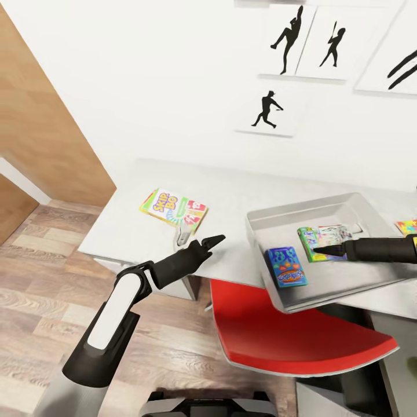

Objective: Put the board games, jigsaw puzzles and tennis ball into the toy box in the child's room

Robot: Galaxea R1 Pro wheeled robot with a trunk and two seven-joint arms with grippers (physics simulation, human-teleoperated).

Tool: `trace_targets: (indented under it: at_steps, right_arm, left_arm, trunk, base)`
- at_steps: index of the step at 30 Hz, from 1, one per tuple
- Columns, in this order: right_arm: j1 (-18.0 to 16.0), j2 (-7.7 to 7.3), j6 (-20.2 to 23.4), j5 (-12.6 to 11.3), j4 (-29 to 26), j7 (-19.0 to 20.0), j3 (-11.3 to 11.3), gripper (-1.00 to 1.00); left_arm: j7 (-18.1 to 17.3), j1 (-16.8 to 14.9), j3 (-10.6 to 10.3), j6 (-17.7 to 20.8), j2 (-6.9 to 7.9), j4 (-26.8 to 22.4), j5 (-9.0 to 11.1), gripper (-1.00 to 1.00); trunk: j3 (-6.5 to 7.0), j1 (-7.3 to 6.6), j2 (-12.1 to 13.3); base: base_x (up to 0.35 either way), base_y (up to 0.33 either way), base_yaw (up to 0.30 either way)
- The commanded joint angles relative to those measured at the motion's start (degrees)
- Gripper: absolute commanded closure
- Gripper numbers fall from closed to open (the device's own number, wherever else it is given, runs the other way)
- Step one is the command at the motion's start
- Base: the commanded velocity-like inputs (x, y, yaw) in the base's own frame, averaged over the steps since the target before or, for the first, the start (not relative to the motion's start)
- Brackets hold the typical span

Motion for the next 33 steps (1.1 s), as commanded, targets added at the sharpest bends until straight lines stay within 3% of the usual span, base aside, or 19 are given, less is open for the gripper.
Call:
trace_targets:
  at_steps: [1,14,30,33]
  right_arm:
    - [0.0,-0.05,0.3,0.0,-0.3,0.1,0.1,-1.00]
    - [0.1,-0.27,0.5,0.0,-2.6,0.1,0.0,-1.00]
    - [0.0,-0.30,1.4,0.0,-5.0,0.0,-0.1,-1.00]
    - [0.0,-0.21,2.2,0.0,-6.3,-0.1,-1.0,-1.00]
  left_arm:
    - [0.6,0.0,0.0,0.2,-0.02,-0.1,0.6,-1.00]
    - [0.5,-0.1,0.0,0.2,-0.10,-0.1,0.6,-1.00]
    - [0.4,-0.1,-0.1,0.3,-0.11,-0.1,0.6,-1.00]
    - [0.4,-0.1,-0.1,0.3,-0.11,-0.1,0.6,-1.00]
  trunk:
    - [-0.09,0.01,-0.1]
    - [-0.09,0.01,-0.1]
    - [-0.09,0.01,-0.1]
    - [-0.09,0.01,-0.1]
  base:
    - [-0.242,0.124,0.000]
    - [-0.177,0.130,0.000]
    - [-0.030,0.024,0.000]
    - [-0.006,0.005,0.000]
